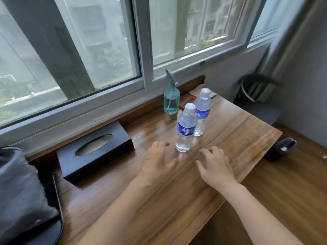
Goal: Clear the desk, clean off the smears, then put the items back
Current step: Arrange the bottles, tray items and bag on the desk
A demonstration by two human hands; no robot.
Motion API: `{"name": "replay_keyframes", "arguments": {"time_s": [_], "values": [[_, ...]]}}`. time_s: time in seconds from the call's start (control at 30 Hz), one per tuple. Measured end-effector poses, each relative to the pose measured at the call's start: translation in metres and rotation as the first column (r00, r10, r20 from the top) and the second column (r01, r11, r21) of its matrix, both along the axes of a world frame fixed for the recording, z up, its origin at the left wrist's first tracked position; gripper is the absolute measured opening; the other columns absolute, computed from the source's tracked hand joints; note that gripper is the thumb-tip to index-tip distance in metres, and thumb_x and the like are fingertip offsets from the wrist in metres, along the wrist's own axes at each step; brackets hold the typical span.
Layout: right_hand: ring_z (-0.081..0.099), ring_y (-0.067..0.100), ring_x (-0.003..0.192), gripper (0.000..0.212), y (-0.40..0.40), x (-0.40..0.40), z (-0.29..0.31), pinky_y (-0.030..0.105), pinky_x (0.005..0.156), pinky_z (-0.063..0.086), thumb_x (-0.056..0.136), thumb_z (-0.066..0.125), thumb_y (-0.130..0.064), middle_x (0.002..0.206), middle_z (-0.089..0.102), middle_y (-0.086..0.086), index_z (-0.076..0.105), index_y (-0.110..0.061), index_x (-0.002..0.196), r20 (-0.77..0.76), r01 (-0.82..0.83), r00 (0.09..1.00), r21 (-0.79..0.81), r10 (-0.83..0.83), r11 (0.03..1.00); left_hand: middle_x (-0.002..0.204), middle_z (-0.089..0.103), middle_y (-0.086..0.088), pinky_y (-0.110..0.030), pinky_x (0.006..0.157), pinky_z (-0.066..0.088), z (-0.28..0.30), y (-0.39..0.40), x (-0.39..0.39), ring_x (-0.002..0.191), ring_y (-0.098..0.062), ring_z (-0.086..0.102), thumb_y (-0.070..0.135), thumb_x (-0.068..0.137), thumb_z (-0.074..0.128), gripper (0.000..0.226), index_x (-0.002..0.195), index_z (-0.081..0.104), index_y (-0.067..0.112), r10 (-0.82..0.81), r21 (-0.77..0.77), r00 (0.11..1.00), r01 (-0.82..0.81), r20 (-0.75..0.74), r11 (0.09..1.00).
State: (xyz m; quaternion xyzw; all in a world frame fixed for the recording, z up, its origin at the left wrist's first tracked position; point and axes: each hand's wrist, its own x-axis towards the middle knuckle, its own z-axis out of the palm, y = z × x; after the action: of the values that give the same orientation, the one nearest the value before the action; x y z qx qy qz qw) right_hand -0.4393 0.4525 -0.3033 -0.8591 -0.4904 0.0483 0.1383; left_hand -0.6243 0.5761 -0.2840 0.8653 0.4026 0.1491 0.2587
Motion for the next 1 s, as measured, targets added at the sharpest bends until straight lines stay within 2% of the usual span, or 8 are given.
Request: {"name": "replay_keyframes", "arguments": {"time_s": [0.1,0.27,0.37,0.43,0.6,0.73,0.83,1.0], "values": [[0.052,0.032,0.114,0.048,0.015,0.033,0.005,0.045,0.098,0.045,0.092,0.068,-0.034,0.118,0.057,0.009,0.057,-0.015,0.135,-0.077,0.041,0.996,0.014,-0.039,0.999,0.138,0.057,0.007,-0.038,0.100,0.051,-0.001,0.002,0.029,0.122,-0.016,0.059,0.058,0.086,0.076,0.069,0.143,0.050,0.026,0.060,-0.111,0.996,-0.052,0.069,0.992],[0.059,0.009,0.102,0.082,0.056,0.073,0.024,0.027,0.088,0.047,0.084,0.083,-0.029,0.123,0.056,-0.002,0.036,-0.021,0.151,-0.564,0.259,0.824,0.293,-0.053,0.920,0.134,0.048,0.021,-0.027,0.090,0.044,0.002,0.009,0.073,0.119,-0.006,0.056,0.046,0.083,0.086,0.085,0.149,0.037,0.027,0.150,-0.241,0.955,-0.087,0.255,0.967],[0.053,0.010,0.126,0.099,0.085,0.091,0.019,0.037,0.104,0.047,0.074,0.091,-0.032,0.141,0.050,-0.011,0.030,-0.034,0.152,-0.699,0.236,0.715,0.282,0.031,0.930,0.135,0.058,0.014,-0.023,0.091,0.047,-0.001,0.017,0.091,0.119,-0.004,0.058,0.031,0.083,0.088,0.082,0.147,0.038,0.026,0.159,-0.298,0.938,-0.064,0.308,0.952],[0.057,0.009,0.127,0.096,0.102,0.099,0.012,0.045,0.106,0.050,0.065,0.094,-0.031,0.139,0.058,-0.015,0.040,-0.041,0.144,-0.777,0.218,0.621,0.295,0.101,0.931,0.132,0.063,0.009,-0.030,0.094,0.052,-0.005,0.022,0.097,0.117,-0.008,0.062,0.027,0.085,0.087,0.074,0.143,0.043,0.026,0.186,-0.329,0.929,-0.075,0.319,0.941],[0.069,0.007,0.108,0.066,0.115,0.103,0.002,0.048,0.097,0.057,0.065,0.092,-0.028,0.115,0.073,-0.013,0.062,-0.038,0.123,-0.786,0.263,0.606,0.340,0.120,0.903,0.123,0.067,0.017,-0.042,0.097,0.056,-0.013,0.024,0.092,0.112,-0.006,0.065,0.037,0.083,0.086,0.063,0.134,0.049,0.037,0.232,-0.346,0.907,-0.105,0.350,0.932],[0.067,-0.001,0.102,0.054,0.104,0.085,0.005,0.041,0.096,0.057,0.070,0.091,-0.023,0.109,0.073,-0.017,0.063,-0.037,0.113,-0.752,0.207,0.643,0.358,0.149,0.911,0.118,0.071,0.018,-0.045,0.094,0.058,-0.015,0.016,0.066,0.107,-0.005,0.068,0.064,0.072,0.079,0.070,0.133,0.053,0.040,0.331,-0.351,0.878,-0.205,0.347,0.914],[0.065,-0.002,0.103,0.053,0.095,0.054,0.004,0.034,0.091,0.056,0.069,0.092,-0.024,0.107,0.072,-0.020,0.064,-0.035,0.113,-0.737,0.128,0.645,0.366,0.204,0.922,0.112,0.073,0.017,-0.052,0.088,0.058,-0.020,0.008,0.032,0.102,-0.011,0.071,0.059,0.073,0.082,0.060,0.123,0.056,0.039,0.419,-0.322,0.836,-0.312,0.355,0.894],[0.063,-0.006,0.102,0.058,0.095,-0.022,0.001,0.020,0.082,0.054,0.071,0.092,-0.022,0.110,0.070,-0.020,0.061,-0.036,0.117,-0.732,-0.038,0.594,0.388,0.332,0.921,0.105,0.074,0.016,-0.048,0.083,0.060,-0.019,-0.005,-0.044,0.094,-0.012,0.072,0.046,0.074,0.090,0.057,0.117,0.054,0.038,0.593,-0.255,0.748,-0.536,0.299,0.805]]}}
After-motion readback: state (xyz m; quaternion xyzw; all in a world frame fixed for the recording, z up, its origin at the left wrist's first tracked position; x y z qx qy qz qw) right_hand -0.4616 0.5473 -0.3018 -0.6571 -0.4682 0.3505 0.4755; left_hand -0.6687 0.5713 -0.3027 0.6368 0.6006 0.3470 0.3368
